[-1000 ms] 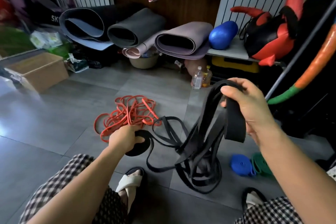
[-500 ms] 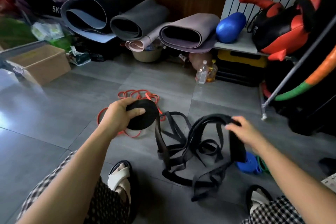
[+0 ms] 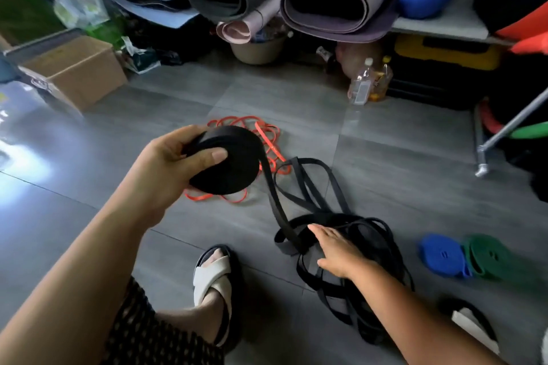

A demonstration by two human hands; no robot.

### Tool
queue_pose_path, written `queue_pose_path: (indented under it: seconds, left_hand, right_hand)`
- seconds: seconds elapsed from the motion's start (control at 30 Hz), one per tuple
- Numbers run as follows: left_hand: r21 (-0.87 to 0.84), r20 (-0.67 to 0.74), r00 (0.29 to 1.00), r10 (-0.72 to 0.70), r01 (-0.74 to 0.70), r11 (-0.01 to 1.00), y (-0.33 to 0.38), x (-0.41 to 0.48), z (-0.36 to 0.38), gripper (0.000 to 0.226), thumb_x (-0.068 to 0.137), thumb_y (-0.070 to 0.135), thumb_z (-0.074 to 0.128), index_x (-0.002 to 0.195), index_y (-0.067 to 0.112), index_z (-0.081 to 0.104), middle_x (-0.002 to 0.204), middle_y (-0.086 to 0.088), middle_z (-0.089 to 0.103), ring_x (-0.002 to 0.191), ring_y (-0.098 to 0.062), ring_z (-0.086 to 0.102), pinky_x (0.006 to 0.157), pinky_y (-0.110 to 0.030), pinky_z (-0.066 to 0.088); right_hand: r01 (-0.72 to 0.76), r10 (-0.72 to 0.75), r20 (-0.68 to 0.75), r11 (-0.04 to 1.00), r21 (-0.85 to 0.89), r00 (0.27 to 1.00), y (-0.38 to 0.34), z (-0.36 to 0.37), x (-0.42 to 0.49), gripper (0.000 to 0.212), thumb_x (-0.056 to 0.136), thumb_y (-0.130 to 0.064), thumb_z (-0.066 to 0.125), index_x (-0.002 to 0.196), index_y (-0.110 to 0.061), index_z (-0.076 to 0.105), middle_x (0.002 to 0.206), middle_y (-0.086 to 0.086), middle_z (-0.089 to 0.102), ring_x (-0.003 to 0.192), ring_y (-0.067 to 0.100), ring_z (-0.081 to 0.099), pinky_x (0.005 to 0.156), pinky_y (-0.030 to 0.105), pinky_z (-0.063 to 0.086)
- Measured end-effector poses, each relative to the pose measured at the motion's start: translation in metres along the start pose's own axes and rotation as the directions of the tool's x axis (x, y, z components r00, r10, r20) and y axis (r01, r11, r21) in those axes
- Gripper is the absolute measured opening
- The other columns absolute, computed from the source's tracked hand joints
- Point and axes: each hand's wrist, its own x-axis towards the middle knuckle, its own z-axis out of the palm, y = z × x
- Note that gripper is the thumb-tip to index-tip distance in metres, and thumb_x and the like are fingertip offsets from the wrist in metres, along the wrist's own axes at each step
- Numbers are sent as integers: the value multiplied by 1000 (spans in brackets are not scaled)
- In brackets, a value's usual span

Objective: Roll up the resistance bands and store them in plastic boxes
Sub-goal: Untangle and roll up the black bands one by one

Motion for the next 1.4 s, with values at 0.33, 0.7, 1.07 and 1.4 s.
queue_pose_path:
  seconds: [0.33, 0.7, 1.07, 1.4]
  left_hand:
    - [-97, -74, 997, 23, -31, 995, -7, 22, -33, 33, 49, 46, 74, 81, 37, 73, 79, 11, 72, 72, -9, 69, 53, -27, 56]
    - [592, 18, 999, -27, 11, 806, -28, 19, -19, 17, 78, 22, 73, 87, 34, 65, 80, 4, 65, 81, -20, 61, 73, -32, 48]
    - [852, 102, 991, -83, -43, 522, -14, 2, 39, 30, 87, 34, 60, 116, 33, 58, 109, 1, 62, 103, -23, 56, 74, -30, 43]
    - [815, -175, 978, -113, 209, 541, -14, 8, 6, 22, 85, 29, 62, 107, 27, 62, 91, -1, 60, 91, -28, 58, 69, -29, 42]
  right_hand:
    - [60, -47, 60, 966, -250, 997, 3, 8, 60, 44, 87, -13, 49, 130, -20, 42, 126, 6, 43, 120, 28, 39, 95, 37, 36]
    - [-1, 33, 75, 918, -397, 997, -19, -124, -33, 34, 78, -11, 63, 97, -19, 36, 115, 7, 48, 98, 26, 51, 76, 33, 42]
    - [419, 153, -673, 676, 605, 724, -37, -218, -163, 29, 76, 1, 68, 82, -22, 51, 79, -3, 57, 71, 9, 53, 70, 24, 43]
    - [851, 246, -917, 353, 388, 315, -51, -267, -188, 28, 64, -25, 72, 87, -22, 57, 75, -14, 68, 80, 6, 62, 80, 25, 51]
